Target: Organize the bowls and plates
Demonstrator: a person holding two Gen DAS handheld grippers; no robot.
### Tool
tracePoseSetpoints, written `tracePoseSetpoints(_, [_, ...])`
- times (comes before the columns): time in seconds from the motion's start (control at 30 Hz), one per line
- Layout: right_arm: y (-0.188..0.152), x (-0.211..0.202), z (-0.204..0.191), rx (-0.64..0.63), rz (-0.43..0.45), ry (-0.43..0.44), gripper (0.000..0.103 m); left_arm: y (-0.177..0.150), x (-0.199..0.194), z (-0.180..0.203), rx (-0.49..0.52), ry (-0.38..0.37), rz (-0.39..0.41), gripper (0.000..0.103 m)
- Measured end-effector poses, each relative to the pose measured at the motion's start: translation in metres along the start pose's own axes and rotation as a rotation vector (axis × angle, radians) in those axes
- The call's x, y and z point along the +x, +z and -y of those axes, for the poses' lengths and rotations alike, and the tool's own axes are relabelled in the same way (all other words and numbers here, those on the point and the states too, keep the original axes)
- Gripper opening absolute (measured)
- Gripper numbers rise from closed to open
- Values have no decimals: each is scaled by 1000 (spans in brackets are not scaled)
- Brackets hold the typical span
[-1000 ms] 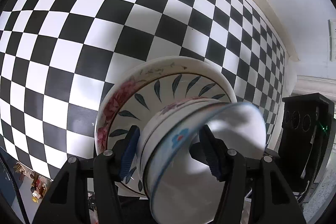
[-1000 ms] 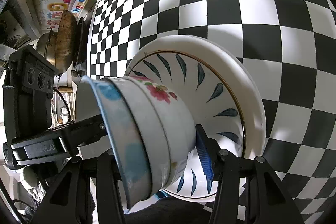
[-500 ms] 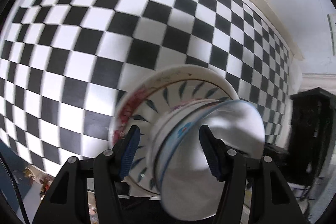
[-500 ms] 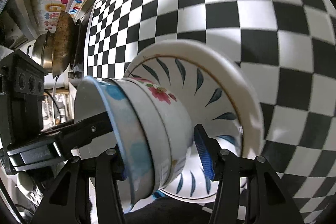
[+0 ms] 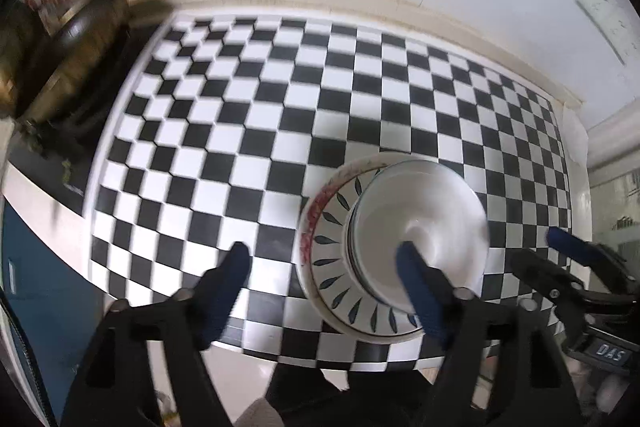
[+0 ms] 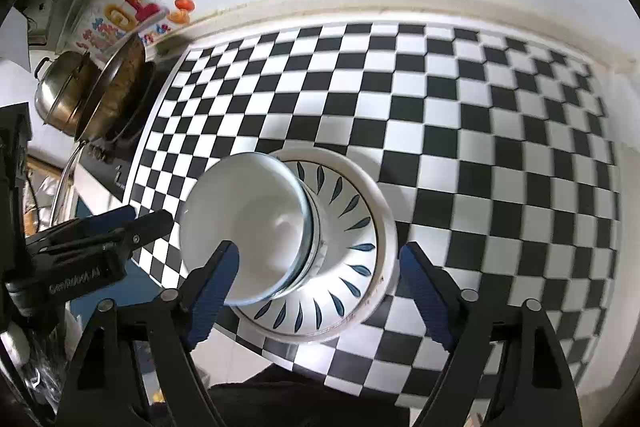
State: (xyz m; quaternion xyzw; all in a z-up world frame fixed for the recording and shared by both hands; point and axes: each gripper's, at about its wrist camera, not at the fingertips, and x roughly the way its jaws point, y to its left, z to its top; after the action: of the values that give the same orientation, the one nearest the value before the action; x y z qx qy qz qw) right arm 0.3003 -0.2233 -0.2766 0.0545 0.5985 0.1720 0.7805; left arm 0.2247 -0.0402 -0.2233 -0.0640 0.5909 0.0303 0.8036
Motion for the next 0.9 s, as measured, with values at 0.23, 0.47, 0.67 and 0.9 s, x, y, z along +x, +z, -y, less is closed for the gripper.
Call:
tracePoseSetpoints(0.23, [-30,-59,-35,-7,155,-138,91,-15,-44,-2,43,-1,131,97])
tracePoseSetpoints(0.47, [-58,-102,-57,31,255,-175,94,-37,-85,-6,79,0,210,97])
tracePoseSetpoints(0.67, [-84,-144,-75,33,328,-165,94,-63,-131,-6,80,7,295,97])
tracePoseSetpoints(0.9, [-140,-203,-97,6,440,-166,94,-111,-189,1,84,22,392,97])
